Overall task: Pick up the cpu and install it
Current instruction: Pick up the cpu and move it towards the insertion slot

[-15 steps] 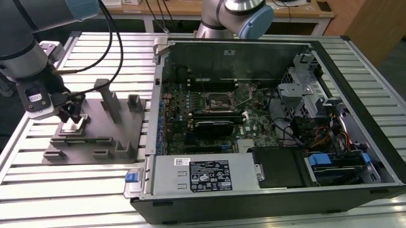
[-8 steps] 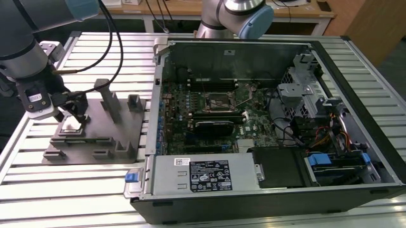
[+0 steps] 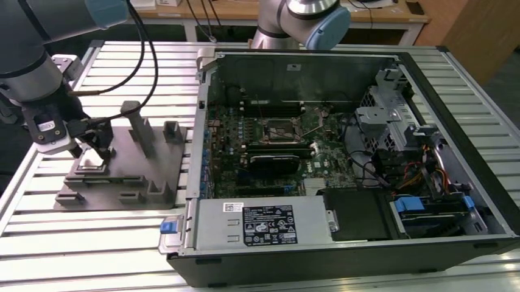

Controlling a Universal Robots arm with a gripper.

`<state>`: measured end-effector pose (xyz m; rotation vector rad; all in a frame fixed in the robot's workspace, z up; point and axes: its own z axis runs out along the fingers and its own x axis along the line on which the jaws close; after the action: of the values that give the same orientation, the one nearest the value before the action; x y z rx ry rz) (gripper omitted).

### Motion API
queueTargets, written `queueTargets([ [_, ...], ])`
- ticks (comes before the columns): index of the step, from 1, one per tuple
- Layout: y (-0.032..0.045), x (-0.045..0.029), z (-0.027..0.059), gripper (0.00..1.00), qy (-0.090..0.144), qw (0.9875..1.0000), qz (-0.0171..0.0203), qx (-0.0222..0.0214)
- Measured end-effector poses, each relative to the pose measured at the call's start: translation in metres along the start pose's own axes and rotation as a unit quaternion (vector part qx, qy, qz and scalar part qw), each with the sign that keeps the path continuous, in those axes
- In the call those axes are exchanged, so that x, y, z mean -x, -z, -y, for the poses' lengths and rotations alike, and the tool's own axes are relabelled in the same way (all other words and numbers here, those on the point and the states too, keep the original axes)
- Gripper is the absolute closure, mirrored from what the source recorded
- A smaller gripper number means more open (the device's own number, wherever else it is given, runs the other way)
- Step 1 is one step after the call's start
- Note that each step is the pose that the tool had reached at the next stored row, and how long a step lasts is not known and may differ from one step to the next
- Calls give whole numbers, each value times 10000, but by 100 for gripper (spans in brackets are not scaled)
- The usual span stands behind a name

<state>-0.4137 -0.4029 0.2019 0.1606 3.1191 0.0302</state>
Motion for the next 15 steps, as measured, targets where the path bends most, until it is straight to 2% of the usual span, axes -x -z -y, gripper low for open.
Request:
queueTargets([
  [2, -22, -1, -1, 41, 20, 10000, -4, -23],
  [6, -48, -2, -8, 41, 57, 10000, -7, -30],
  [10, -80, -3, -10, 41, 71, 10000, -15, -62],
  [15, -81, -4, -10, 41, 72, 10000, -15, -65],
])
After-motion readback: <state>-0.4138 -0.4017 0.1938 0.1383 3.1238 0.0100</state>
